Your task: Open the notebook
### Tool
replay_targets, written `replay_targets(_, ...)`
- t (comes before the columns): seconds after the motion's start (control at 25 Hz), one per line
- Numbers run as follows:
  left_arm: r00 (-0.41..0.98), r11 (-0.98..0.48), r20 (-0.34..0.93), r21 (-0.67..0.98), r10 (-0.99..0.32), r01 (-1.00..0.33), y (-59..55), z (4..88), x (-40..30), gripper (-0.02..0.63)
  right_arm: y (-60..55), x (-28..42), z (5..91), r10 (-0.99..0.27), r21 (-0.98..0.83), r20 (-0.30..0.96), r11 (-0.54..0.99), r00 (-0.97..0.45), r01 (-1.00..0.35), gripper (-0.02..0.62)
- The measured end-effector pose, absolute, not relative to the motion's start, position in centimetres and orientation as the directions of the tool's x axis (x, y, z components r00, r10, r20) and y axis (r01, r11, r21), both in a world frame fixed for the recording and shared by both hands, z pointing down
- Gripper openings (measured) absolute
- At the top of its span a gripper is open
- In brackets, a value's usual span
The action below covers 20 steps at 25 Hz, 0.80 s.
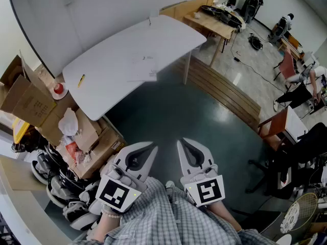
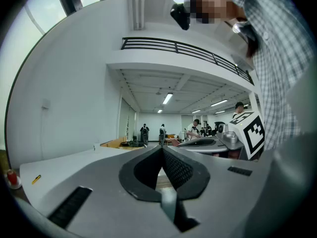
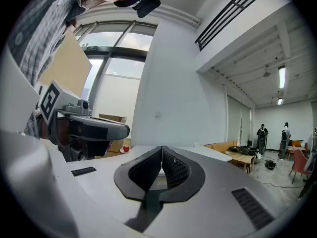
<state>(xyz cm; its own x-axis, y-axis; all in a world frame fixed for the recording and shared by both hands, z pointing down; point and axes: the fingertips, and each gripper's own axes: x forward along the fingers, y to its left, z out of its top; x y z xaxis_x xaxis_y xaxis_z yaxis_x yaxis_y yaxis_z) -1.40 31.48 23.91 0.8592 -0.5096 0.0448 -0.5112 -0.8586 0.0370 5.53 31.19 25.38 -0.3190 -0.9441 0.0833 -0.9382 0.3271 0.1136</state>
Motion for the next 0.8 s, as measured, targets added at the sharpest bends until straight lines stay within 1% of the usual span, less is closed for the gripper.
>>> replay_targets(0.4, 0.858, -0.857, 0.041, 0.044, -0.511, -0.513, 31.2, 24.1, -2.2, 0.006, 30.9, 4.6, 25.6, -0.942, 0.116, 0.086, 0.333, -0.324, -0.936, 0.021)
replay_targets(0.64, 0.861, -0.861, 0.033, 0.035, -0.507, -0.508, 31.0, 24.1, -3.5, 0.007, 30.8, 3.8, 25.1, -0.951, 0.059, 0.047, 0.307, -0.304, -0.950, 0.021)
replay_targets(0.8, 0.862, -0.862, 0.039, 0.042, -0.505, -0.506, 30.9, 24.3, -4.4, 0.008, 30.9, 3.3, 25.1, -0.957, 0.053, 0.050, 0.287, -0.285, -0.956, 0.021)
